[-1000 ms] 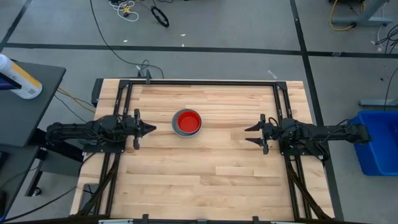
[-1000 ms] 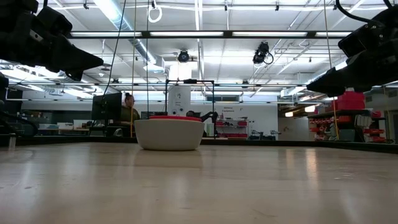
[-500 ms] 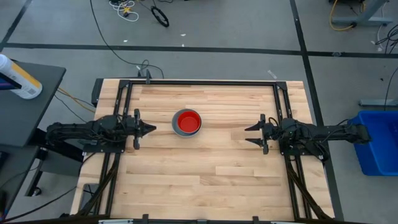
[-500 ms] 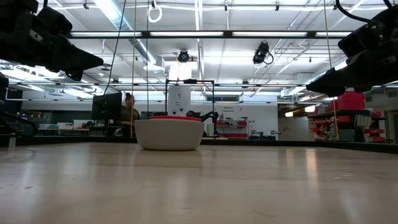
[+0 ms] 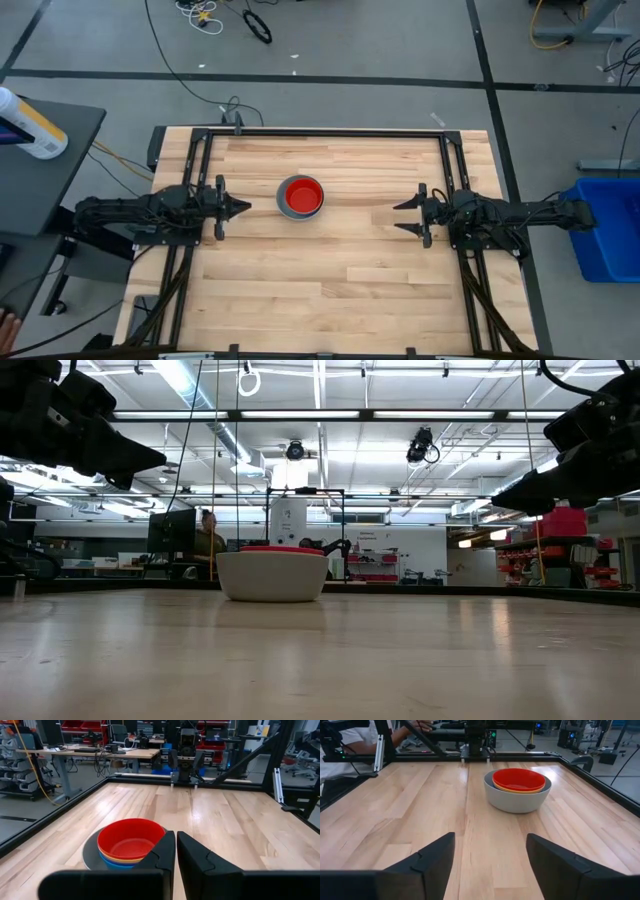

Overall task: Nest bowls inside each other
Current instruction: Return to Home Position

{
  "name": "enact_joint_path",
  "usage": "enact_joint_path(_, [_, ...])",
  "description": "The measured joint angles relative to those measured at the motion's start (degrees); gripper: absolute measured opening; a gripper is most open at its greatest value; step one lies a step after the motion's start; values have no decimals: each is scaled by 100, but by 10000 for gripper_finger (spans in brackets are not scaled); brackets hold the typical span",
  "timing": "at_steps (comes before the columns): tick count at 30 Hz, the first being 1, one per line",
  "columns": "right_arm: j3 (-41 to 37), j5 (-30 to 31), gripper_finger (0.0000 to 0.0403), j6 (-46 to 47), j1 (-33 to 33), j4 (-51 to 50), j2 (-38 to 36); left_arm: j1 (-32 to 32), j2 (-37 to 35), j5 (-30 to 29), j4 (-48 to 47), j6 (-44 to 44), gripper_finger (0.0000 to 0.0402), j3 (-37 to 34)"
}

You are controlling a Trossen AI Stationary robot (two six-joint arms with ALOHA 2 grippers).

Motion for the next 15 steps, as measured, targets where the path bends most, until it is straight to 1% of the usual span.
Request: enact_joint_path(15, [0, 1, 275, 0, 0, 0, 0, 0, 0, 2, 0, 0, 22, 2])
